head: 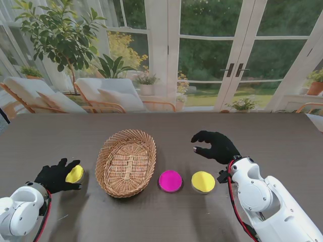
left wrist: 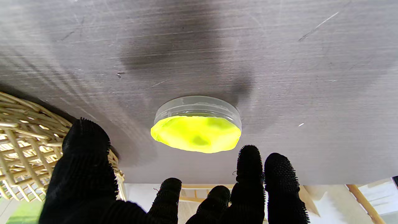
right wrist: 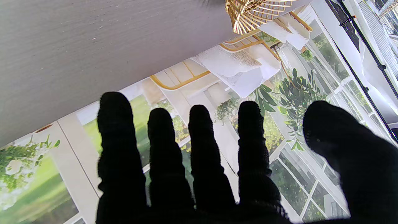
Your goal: Stack culture dishes into a storage basket
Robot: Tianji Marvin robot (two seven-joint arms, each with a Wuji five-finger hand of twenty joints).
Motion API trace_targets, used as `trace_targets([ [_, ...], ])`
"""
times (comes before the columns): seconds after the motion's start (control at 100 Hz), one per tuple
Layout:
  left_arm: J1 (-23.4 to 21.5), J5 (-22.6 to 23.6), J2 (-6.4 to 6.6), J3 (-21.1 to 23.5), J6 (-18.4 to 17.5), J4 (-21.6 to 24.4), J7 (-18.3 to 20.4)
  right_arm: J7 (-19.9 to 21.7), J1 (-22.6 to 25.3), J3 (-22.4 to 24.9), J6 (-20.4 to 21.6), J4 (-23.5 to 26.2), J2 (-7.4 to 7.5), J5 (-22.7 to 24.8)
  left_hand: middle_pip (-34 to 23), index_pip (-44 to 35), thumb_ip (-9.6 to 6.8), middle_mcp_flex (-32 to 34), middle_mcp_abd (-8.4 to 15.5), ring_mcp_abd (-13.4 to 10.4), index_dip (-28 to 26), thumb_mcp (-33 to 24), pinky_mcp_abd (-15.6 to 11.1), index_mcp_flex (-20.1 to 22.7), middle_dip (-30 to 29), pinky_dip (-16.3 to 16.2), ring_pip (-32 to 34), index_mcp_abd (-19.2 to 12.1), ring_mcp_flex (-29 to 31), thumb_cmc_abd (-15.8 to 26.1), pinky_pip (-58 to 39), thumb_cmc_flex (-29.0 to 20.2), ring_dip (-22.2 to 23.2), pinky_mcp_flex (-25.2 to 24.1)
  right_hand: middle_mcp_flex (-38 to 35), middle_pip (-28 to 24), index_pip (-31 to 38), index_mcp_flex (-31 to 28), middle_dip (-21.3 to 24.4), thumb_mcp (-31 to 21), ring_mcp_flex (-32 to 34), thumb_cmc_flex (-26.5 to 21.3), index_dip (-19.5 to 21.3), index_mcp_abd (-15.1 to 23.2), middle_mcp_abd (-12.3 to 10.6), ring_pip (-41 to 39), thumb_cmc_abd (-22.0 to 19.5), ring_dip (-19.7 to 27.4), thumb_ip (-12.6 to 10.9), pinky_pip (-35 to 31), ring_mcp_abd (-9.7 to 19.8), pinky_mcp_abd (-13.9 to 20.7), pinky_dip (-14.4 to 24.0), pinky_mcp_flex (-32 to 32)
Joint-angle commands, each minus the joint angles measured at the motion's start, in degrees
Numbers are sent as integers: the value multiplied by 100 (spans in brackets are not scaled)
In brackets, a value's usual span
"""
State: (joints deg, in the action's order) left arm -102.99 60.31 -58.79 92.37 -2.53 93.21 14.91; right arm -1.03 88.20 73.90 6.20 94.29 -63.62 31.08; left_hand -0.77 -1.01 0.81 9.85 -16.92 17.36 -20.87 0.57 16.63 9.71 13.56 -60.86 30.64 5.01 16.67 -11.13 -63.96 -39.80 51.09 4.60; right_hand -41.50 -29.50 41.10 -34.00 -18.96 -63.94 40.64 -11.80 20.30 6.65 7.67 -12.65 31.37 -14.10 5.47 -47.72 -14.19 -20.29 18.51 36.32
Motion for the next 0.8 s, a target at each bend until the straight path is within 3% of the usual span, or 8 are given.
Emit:
trace_targets([
  [0.0, 74, 31, 12, -42, 30, -86, 139, 99, 15, -11, -9, -7, -1, -12, 76, 115, -37, -237, -164, 0, 40, -1, -85, -219, -69, -103, 183, 87, 12, -150, -306, 152, 85, 47, 177, 139, -67, 97, 22, 273, -1, 81, -78, 112, -44, 7, 45, -62, 17, 163, 23, 22, 24, -1680],
  [0.44, 327, 94, 33, -305, 241, -491, 77, 161, -4, -34, -3, -39, 8, -43, 8, 139, -55, -91, -312, 75, 257, -19, -93, -217, 9, -215, 805, 28, 367, -166, -1039, -8, 328, 412, 179, 143, -68, 102, 21, 285, 6, 80, -73, 111, -43, 8, 39, -67, 14, 170, 21, 25, 38, -1680],
  [0.66, 412, 54, 45, -418, 312, -665, 99, 199, -18, -55, -5, -60, 11, -86, -175, 105, -56, 478, -448, 38, 211, -52, -148, -200, 350, -362, 1715, -184, 1057, -287, -1810, -300, 724, 1265, 179, 146, -72, 107, 20, 288, 5, 77, -72, 115, -41, 9, 36, -69, 13, 179, 25, 21, 43, -1688],
  [0.79, 490, 78, 55, -496, 324, -788, 86, 211, -26, -62, -10, -70, 12, -101, -319, 52, -66, 913, -411, -193, 117, -178, -239, -33, 647, -423, 2380, -246, 1502, -440, -2260, -583, 937, 1848, 178, 144, -72, 106, 19, 287, 9, 75, -71, 111, -50, 8, 37, -70, 12, 179, 28, 22, 48, -1683],
])
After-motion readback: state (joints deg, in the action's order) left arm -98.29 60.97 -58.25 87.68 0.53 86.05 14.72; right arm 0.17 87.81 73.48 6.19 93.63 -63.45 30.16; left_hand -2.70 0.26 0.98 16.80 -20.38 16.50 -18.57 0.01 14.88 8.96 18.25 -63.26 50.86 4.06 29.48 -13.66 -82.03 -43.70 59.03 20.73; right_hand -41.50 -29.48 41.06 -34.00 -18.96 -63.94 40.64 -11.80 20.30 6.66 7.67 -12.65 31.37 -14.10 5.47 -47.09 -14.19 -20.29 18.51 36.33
